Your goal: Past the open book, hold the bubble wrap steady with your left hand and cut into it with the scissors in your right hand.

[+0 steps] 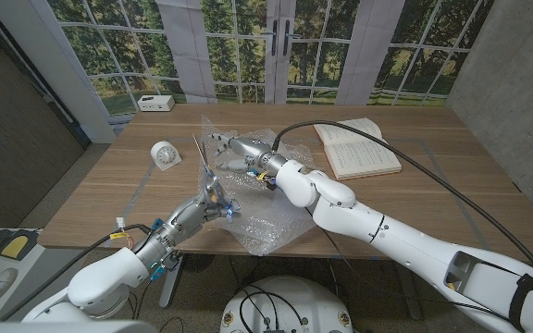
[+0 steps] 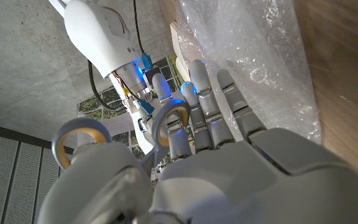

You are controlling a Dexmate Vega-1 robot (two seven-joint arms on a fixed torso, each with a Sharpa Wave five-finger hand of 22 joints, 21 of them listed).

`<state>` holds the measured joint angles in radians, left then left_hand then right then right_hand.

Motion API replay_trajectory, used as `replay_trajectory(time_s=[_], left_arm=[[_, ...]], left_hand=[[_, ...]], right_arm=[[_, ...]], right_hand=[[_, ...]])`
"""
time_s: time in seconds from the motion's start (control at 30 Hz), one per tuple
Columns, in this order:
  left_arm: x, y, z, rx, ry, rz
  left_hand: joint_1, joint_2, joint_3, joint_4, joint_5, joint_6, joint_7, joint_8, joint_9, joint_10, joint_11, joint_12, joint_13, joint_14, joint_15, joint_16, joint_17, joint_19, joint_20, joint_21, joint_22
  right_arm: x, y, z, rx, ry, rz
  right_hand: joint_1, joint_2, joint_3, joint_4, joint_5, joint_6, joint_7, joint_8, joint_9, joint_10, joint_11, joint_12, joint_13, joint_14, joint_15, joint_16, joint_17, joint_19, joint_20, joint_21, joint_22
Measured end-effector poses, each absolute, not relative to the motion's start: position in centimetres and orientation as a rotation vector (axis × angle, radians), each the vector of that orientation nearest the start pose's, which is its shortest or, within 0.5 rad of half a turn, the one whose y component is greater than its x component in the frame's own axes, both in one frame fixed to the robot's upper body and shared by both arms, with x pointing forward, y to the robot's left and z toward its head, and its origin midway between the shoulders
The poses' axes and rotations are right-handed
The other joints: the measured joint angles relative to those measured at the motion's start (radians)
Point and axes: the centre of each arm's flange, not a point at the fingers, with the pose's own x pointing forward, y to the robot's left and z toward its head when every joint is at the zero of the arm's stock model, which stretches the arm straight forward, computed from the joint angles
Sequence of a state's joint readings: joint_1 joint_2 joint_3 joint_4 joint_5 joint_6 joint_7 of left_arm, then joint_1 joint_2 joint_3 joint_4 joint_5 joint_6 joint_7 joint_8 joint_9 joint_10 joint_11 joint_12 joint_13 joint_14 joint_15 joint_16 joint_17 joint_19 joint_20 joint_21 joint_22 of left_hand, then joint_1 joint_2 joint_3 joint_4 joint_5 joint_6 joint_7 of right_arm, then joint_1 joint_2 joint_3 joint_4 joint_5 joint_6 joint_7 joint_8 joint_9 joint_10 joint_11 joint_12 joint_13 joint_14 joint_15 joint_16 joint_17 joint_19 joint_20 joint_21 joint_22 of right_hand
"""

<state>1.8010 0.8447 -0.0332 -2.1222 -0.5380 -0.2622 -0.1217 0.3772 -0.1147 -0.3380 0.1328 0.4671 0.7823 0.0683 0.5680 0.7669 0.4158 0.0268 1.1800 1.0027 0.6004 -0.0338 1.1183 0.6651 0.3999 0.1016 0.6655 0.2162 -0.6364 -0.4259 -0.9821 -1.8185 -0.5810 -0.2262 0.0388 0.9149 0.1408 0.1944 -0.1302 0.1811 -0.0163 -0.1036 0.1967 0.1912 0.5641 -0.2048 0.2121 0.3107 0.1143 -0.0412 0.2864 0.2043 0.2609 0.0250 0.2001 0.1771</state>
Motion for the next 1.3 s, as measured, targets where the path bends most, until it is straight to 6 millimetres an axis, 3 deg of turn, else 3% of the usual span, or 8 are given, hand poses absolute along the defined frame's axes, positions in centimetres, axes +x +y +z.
replay_trajectory(time_s=[0.3, 0.57, 0.73, 1.03, 1.17, 1.27, 1.3], left_arm=[[41.5, 27.5, -14.5, 0.251, -0.463, -0.519], [41.5, 27.5, -14.6, 0.253, -0.459, -0.522], [41.4, 27.5, -14.6, 0.254, -0.459, -0.525], [41.4, 27.5, -14.6, 0.255, -0.461, -0.526], [41.3, 27.5, -14.7, 0.255, -0.460, -0.526], [41.3, 27.6, -14.7, 0.255, -0.460, -0.525], [41.3, 27.6, -14.7, 0.255, -0.460, -0.525]], left_hand=[[0.000, 0.000, 0.000, 0.000, 0.000, 0.000, 0.000, -0.007, 0.001, 0.000, 0.000, 0.000, 0.002, 0.000, 0.000, 0.000, -0.003, 0.004, 0.004, -0.004, 0.000], [0.000, 0.000, 0.000, 0.000, 0.000, 0.000, 0.000, -0.007, 0.005, 0.000, 0.000, 0.000, 0.002, 0.000, 0.000, 0.000, -0.003, 0.006, 0.006, -0.004, 0.000], [0.000, 0.000, 0.000, 0.000, 0.000, 0.001, 0.000, -0.007, 0.009, 0.000, 0.000, 0.000, 0.002, 0.000, 0.000, 0.000, 0.000, 0.006, 0.005, -0.007, 0.000], [-0.005, 0.005, 0.004, 0.004, 0.000, 0.001, -0.001, -0.017, 0.009, 0.000, 0.000, -0.001, 0.002, 0.000, 0.000, 0.000, -0.003, 0.005, 0.005, -0.007, 0.005], [-0.005, 0.005, 0.004, 0.004, 0.000, 0.002, -0.002, -0.017, 0.009, 0.000, 0.000, -0.001, 0.002, 0.000, 0.000, 0.000, 0.000, 0.005, 0.005, -0.011, 0.005], [-0.005, 0.005, 0.004, 0.004, 0.000, 0.004, 0.000, -0.019, 0.009, 0.000, 0.000, -0.001, 0.004, 0.000, 0.000, 0.000, -0.001, 0.005, 0.005, -0.011, 0.005], [-0.005, 0.005, 0.004, 0.004, 0.000, 0.004, 0.000, -0.021, 0.009, 0.000, 0.000, -0.001, 0.005, 0.000, 0.000, 0.000, -0.002, 0.005, 0.005, -0.011, 0.005]], right_arm=[[53.0, 5.3, -1.8, -1.291, -0.889, 0.435], [53.1, 5.6, -2.1, -1.309, -0.886, 0.437], [53.2, 5.9, -2.3, -1.327, -0.885, 0.432], [53.2, 6.3, -2.6, -1.366, -0.893, 0.405], [53.3, 6.2, -2.5, -1.391, -0.905, 0.370], [53.4, 6.0, -2.2, -1.415, -0.919, 0.330], [53.1, 6.7, -3.0, -1.432, -0.924, 0.342]], right_hand=[[0.005, -0.005, -0.002, -0.002, 0.000, -0.003, 0.003, 0.000, 0.000, 0.004, -0.004, -0.005, -0.005, 0.000, 0.000, 0.000, 0.000, 0.000, 0.000, 0.000, 0.000], [0.005, -0.005, -0.002, -0.002, 0.000, -0.002, -0.013, 0.000, 0.000, 0.007, -0.008, -0.009, -0.009, 0.000, 0.000, 0.000, 0.000, 0.000, 0.000, 0.000, 0.000], [0.005, -0.005, -0.002, -0.002, 0.000, -0.018, 0.003, 0.000, 0.000, -0.029, 0.021, -0.020, -0.018, -0.004, 0.004, 0.000, 0.000, -0.004, 0.004, 0.000, 0.000], [0.005, -0.005, -0.007, 0.002, 0.000, -0.018, 0.003, 0.000, 0.000, -0.026, 0.027, -0.020, -0.018, -0.004, 0.004, 0.000, 0.000, -0.004, 0.004, 0.000, 0.000], [0.001, -0.009, -0.014, 0.001, 0.000, -0.024, 0.009, 0.000, 0.000, -0.014, 0.050, -0.020, -0.023, -0.004, 0.004, 0.000, 0.000, -0.001, 0.006, 0.000, 0.000], [-0.003, -0.013, -0.015, 0.002, 0.000, -0.024, 0.009, 0.000, 0.000, -0.010, 0.054, -0.016, -0.023, -0.004, 0.004, 0.000, 0.000, 0.000, 0.008, 0.000, 0.000], [-0.005, -0.015, -0.015, 0.002, 0.000, -0.024, 0.009, 0.000, 0.000, -0.010, 0.054, -0.016, -0.026, -0.003, 0.003, 0.000, 0.000, 0.000, 0.008, 0.000, 0.000]])
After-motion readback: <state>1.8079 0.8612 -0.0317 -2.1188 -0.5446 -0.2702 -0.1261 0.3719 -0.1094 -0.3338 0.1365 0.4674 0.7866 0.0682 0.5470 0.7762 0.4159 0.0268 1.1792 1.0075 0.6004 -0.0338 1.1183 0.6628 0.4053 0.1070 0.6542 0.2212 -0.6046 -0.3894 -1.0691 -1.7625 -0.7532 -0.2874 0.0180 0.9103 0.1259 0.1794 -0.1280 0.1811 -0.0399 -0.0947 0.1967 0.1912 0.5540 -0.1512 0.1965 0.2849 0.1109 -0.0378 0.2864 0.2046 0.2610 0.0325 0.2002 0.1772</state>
